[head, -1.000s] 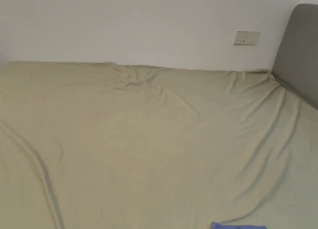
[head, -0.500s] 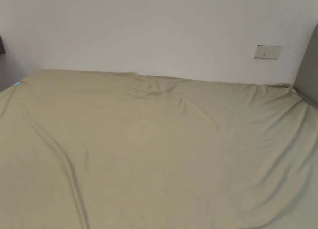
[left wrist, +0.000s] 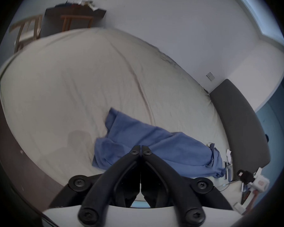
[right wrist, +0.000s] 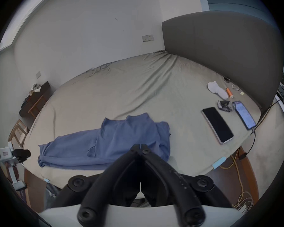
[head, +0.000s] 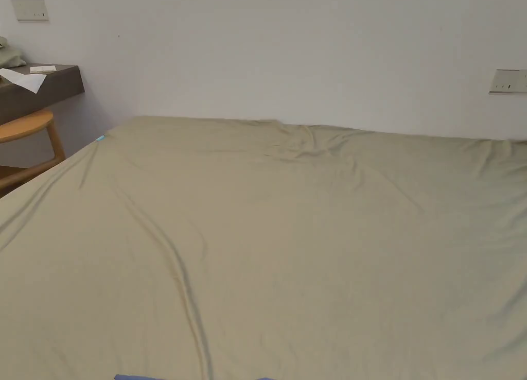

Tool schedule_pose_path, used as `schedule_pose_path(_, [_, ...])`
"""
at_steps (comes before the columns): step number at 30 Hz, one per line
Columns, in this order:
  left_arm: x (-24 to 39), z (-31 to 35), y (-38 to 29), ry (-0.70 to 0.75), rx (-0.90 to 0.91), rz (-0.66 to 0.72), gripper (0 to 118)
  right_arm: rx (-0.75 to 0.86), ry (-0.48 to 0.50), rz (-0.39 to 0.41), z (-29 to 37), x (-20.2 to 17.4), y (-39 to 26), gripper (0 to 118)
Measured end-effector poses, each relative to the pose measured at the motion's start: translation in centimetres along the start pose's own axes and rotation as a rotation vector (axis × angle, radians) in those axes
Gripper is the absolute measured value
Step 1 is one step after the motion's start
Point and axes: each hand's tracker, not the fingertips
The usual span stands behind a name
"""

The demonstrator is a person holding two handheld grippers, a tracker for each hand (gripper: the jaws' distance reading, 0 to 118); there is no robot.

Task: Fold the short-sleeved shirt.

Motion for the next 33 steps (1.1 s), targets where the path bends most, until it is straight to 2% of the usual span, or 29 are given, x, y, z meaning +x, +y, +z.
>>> schedule_pose_path(1, [-0.7, -0.5, 0.2, 0.008, 0.001, 0.008, 0, -0.008, 0.024, -0.034, 0.1, 0.1, -0.5, 2])
schedule_pose_path(3, [-2.0, -1.4, 1.0, 0.019, -0.002, 0.022, 1, -0.018, 0.05, -0.048, 0.1, 0.3, -0.7, 2])
schedule_pose_path(4, [-2.6, -1.8, 1.7, 0.017, 0.004, 0.041, 11, -0.015, 0.039, -0.046, 0.2, 0.2, -0.7, 2])
schedule_pose_path(5, [-3.5, -2.1, 2.4, -0.01, 0.005, 0.065, 28, -0.015, 0.03, -0.048, 0.4, 0.2, -0.9, 2])
schedule_pose_path(6, [-4.5, -2.6, 3.2, -0.045, 0.002, 0.092, 56, -0.014, 0.019, -0.048, 0.5, 0.0, -0.9, 2])
schedule_pose_path(7, [-5.8, -3.2, 4.0, -0.123, -0.024, 0.112, 94, -0.011, 0.012, -0.05, 0.6, -0.1, -0.9, 2])
schedule_pose_path(8, [-6.8, -3.8, 4.6, -0.189, -0.057, 0.137, 113, -0.013, 0.009, -0.054, 0.6, -0.2, -0.8, 2])
schedule_pose_path(9, [-7.8, -4.9, 5.1, -0.251, -0.106, 0.163, 118, -0.017, 0.013, -0.058, 0.9, -0.4, -0.8, 2])
schedule_pose_path(12, [-10.0, -7.2, 6.1, -0.278, -0.166, 0.236, 116, -0.038, 0.045, -0.046, 1.0, -1.5, -0.6, 2])
schedule_pose_path(13, [-10.5, -7.9, 6.2, -0.259, -0.16, 0.244, 110, -0.038, 0.049, -0.032, 1.3, -1.9, -0.6, 2])
schedule_pose_path(15, [-11.2, -9.4, 6.0, -0.206, -0.175, 0.267, 107, -0.037, 0.05, -0.003, 1.4, -3.0, -0.3, 2])
schedule_pose_path(16, [-10.3, -9.6, 5.5, -0.236, -0.182, 0.269, 106, -0.038, 0.057, 0.005, 1.4, -3.4, -0.2, 2])
schedule_pose_path(17, [-10.1, -9.6, 5.2, -0.362, -0.159, 0.277, 106, -0.039, 0.069, 0.013, 1.5, -3.8, -0.2, 2])
schedule_pose_path(18, [-9.9, -10.0, 4.8, -0.426, -0.164, 0.301, 106, -0.038, 0.082, 0.014, 1.5, -4.2, -0.1, 2])
schedule_pose_path(19, [-9.5, -10.8, 4.3, -0.456, -0.197, 0.329, 106, -0.033, 0.097, 0.008, 1.5, -4.4, 0.0, 2])
schedule_pose_path(20, [-8.5, -11.4, 3.7, -0.455, -0.233, 0.327, 106, -0.035, 0.111, 0.001, 1.5, -4.6, 0.1, 2])
schedule_pose_path(23, [-7.1, -11.6, 3.1, -0.491, -0.177, 0.216, 107, -0.039, 0.129, 0.0, 1.6, -5.0, 0.3, 2])
schedule_pose_path(24, [-6.5, -11.7, 3.1, -0.469, -0.189, 0.227, 103, -0.039, 0.122, 0.01, 1.6, -5.2, 0.3, 2])
schedule_pose_path(25, [-6.1, -11.3, 3.3, -0.461, -0.193, 0.227, 77, -0.04, 0.114, 0.017, 1.6, -5.3, 0.2, 2])
schedule_pose_path(26, [-5.9, -11.3, 3.4, -0.429, -0.212, 0.23, 30, -0.042, 0.112, 0.018, 1.6, -5.3, 0.2, 2])
schedule_pose_path(27, [-5.5, -11.2, 3.2, -0.344, -0.221, 0.232, 10, -0.047, 0.114, 0.016, 1.5, -5.2, 0.2, 2])
schedule_pose_path(28, [-5.1, -10.7, 3.3, -0.285, -0.191, 0.199, 10, -0.052, 0.116, 0.012, 1.4, -5.1, 0.1, 2])
schedule_pose_path(29, [-4.9, -10.2, 3.1, -0.319, -0.179, 0.18, 10, -0.052, 0.114, 0.011, 1.3, -5.2, 0.0, 2])
schedule_pose_path(31, [-5.1, -8.8, 2.8, -0.404, -0.157, 0.253, 10, -0.053, 0.108, 0.005, 1.2, -5.1, 0.0, 2])
schedule_pose_path(33, [-5.8, -7.2, 3.5, -0.409, -0.106, 0.332, 10, -0.056, 0.11, -0.007, 1.0, -5.0, -0.1, 2])
